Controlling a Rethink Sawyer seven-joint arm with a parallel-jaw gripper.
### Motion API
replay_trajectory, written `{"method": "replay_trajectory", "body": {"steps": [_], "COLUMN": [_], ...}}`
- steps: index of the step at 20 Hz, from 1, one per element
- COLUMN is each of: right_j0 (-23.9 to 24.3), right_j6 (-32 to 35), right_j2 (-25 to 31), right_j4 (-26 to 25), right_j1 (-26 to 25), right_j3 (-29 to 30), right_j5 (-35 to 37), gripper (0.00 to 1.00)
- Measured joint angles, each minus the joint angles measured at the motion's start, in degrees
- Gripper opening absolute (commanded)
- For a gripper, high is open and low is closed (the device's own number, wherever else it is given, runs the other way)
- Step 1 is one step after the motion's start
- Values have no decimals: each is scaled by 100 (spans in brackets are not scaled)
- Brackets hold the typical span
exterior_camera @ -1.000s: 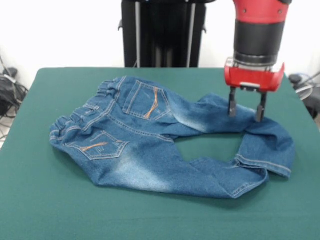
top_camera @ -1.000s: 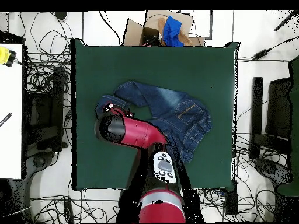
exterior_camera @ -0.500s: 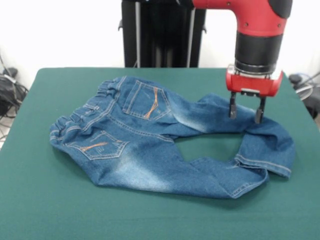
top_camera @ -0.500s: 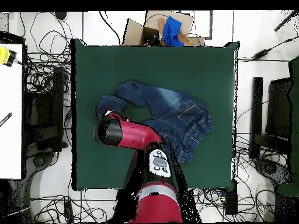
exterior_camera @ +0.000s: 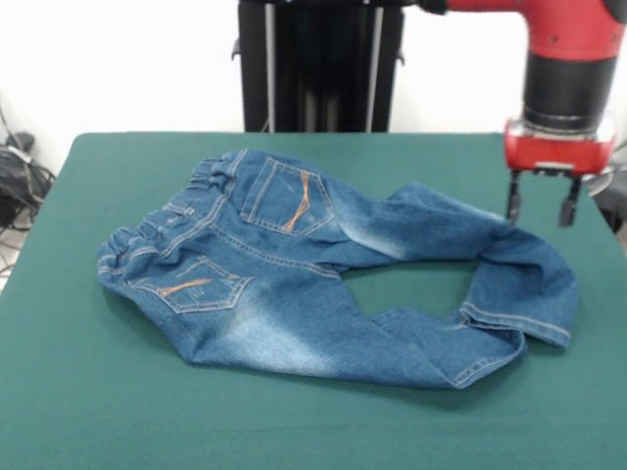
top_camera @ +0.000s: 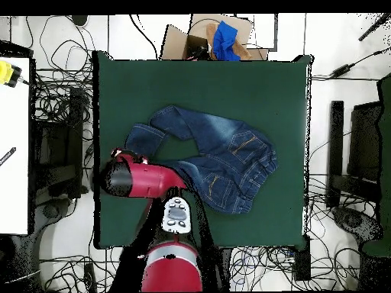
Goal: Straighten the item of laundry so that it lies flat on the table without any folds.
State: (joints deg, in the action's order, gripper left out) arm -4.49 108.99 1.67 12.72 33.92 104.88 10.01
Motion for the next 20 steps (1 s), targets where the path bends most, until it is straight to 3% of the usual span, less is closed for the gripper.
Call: {"method": "replay_trajectory", "body": {"steps": [8, 12, 16, 20], "right_j0": [-578, -640, -357, 254], "right_j6": [0, 0, 0, 0], "right_j2": [-60, -46, 173, 580], "right_j4": [242, 324, 307, 9], "right_j1": [158, 71, -229, -742], "right_j3": [-45, -195, -429, -719], "right_j5": [294, 308, -5, -748], "gripper": [100, 100, 100, 100]}}
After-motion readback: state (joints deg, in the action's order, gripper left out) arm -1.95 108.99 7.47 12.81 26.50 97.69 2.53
